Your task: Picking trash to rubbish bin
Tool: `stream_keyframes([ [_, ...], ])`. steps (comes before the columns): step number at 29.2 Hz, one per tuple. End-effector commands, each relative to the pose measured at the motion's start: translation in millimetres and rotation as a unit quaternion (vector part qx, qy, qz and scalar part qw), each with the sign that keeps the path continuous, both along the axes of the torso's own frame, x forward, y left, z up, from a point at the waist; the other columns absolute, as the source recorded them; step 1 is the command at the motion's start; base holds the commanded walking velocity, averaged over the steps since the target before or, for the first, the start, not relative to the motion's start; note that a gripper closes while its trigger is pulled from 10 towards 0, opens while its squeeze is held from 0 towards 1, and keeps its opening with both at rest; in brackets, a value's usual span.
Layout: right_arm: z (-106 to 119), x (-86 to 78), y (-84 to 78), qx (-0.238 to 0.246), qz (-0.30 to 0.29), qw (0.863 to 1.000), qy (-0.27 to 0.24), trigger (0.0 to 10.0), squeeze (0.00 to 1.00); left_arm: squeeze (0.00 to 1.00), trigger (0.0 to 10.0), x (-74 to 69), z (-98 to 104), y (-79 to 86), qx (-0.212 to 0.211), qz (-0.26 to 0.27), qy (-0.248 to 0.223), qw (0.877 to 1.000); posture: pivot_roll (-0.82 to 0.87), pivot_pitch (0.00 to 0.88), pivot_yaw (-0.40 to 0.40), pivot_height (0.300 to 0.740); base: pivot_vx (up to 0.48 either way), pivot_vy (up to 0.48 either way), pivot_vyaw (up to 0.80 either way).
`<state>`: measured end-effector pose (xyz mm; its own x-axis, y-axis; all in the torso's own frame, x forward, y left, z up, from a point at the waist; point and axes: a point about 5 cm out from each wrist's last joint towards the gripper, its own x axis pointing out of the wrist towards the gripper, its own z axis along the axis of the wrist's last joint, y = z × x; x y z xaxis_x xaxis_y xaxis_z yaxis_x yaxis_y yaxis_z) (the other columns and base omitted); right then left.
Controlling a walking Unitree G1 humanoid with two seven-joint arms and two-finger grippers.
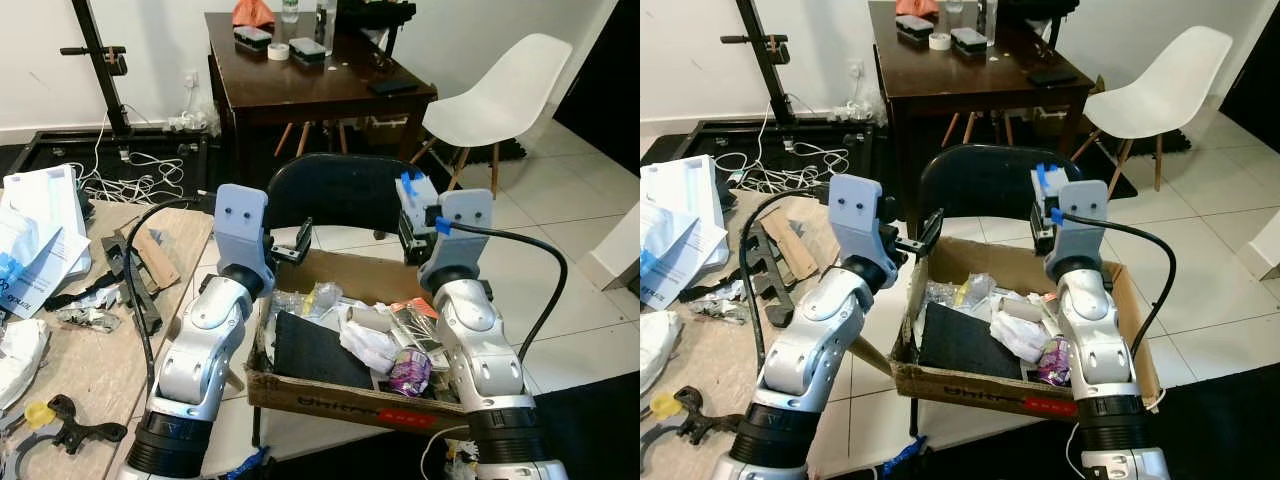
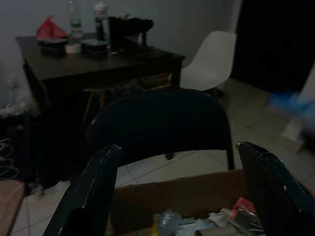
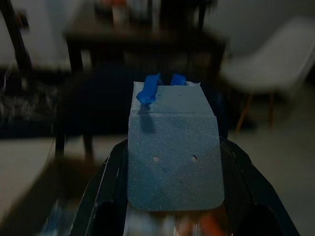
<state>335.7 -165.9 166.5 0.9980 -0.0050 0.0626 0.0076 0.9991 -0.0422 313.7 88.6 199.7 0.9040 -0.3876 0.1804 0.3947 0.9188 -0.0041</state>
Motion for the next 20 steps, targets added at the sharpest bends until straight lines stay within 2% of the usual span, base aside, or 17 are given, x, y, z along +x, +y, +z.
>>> stream_keyframes([
  [1,-21,-1.6,-7.3,0.026,-0.006,0.998,0.054,10.0,0.0,0.0,10.0,-2.1,-5,-1.1,0.006,-0.007,0.011,1.0,-0.02,0.098,-0.031,0.74,0.0,0.0,0.0],
  [4,-42,-0.6,-15.5,0.031,0.007,0.993,0.116,10.0,0.0,0.0,10.0,-0.2,-9,-0.9,0.033,-0.004,0.021,0.999,-0.01,0.109,-0.021,0.74,0.0,0.0,0.0],
  [7,-55,2.0,-20.9,0.02,0.018,0.99,0.141,10.0,0.0,0.0,10.0,3.1,-14,2.9,0.056,0.012,0.032,0.998,-0.02,0.115,-0.006,0.74,0.0,0.0,0.0],
  [11,-65,8.5,-28.9,0.003,0.006,0.987,0.161,10.0,0.0,0.0,10.0,5.4,-14,2.7,0.057,0.018,0.033,0.998,-0.02,0.115,-0.006,0.74,0.0,0.0,0.0],
  [14,-60,12.4,-29.8,0.015,0.005,0.988,0.153,10.0,0.0,0.0,10.0,6.2,-13,2.2,0.057,0.018,0.032,0.998,-0.02,0.115,-0.006,0.74,0.0,0.0,0.0],
  [15,-54,15.1,-29.2,0.025,0.006,0.989,0.143,10.0,1.0,0.0,10.0,6.6,-12,2.4,0.057,0.019,0.031,0.998,-0.02,0.115,-0.006,0.74,0.0,0.0,0.0],
  [18,-46,19.4,-28.8,0.017,-0.001,0.991,0.13,10.0,1.0,0.0,10.0,6.9,-11,3.5,0.056,0.021,0.03,0.998,0.0,0.126,-0.008,0.74,0.0,0.0,0.0],
  [19,-41,21.8,-30.5,-0.001,-0.02,0.993,0.119,10.0,1.0,0.0,10.0,6.7,-11,3.7,0.056,0.022,0.031,0.998,0.0,0.126,-0.008,0.74,0.0,0.0,0.0],
  [20,-36,24.2,-31.3,-0.02,-0.038,0.993,0.106,10.0,0.0,0.0,10.0,6.2,-11,3.8,0.056,0.023,0.031,0.998,0.0,0.126,-0.008,0.74,0.0,0.0,0.0],
])
